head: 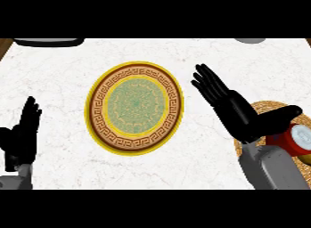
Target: Pick the can from the placemat and place it in the plate
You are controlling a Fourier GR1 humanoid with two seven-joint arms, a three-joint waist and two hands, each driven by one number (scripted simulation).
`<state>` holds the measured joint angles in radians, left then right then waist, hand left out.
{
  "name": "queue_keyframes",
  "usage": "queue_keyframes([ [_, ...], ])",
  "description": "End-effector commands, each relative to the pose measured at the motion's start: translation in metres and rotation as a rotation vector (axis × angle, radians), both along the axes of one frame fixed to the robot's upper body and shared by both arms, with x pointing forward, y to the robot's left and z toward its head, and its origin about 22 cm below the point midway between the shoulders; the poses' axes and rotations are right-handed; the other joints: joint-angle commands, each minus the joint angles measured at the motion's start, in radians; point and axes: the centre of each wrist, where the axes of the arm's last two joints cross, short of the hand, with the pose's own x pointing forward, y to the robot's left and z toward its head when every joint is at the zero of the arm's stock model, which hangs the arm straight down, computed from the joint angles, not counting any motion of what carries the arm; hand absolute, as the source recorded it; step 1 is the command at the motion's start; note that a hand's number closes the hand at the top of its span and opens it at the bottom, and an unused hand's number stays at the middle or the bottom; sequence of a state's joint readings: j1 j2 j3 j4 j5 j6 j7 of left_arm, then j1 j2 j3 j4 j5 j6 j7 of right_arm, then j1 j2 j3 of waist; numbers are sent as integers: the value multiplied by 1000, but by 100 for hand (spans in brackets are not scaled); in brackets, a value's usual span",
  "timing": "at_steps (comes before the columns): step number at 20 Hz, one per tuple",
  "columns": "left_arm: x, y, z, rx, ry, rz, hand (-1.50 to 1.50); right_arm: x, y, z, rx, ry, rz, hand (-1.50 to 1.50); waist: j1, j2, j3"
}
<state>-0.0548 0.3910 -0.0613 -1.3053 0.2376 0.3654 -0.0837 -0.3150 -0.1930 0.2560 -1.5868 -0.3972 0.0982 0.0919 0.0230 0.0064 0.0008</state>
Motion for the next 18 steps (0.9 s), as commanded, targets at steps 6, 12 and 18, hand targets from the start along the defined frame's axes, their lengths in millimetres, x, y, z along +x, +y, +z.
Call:
queue_keyframes([
  [6,-20,40,9,245,0,-42,0,-10,-119,14,337,-152,-1037,-150,-179,-40,11],
  [12,-33,33,0,250,35,-113,0,-38,-168,-4,96,-243,-1775,-150,-147,-27,-6],
  [18,-35,18,5,269,21,-232,0,-58,-110,2,115,-367,-2044,-150,-47,-18,-4],
])
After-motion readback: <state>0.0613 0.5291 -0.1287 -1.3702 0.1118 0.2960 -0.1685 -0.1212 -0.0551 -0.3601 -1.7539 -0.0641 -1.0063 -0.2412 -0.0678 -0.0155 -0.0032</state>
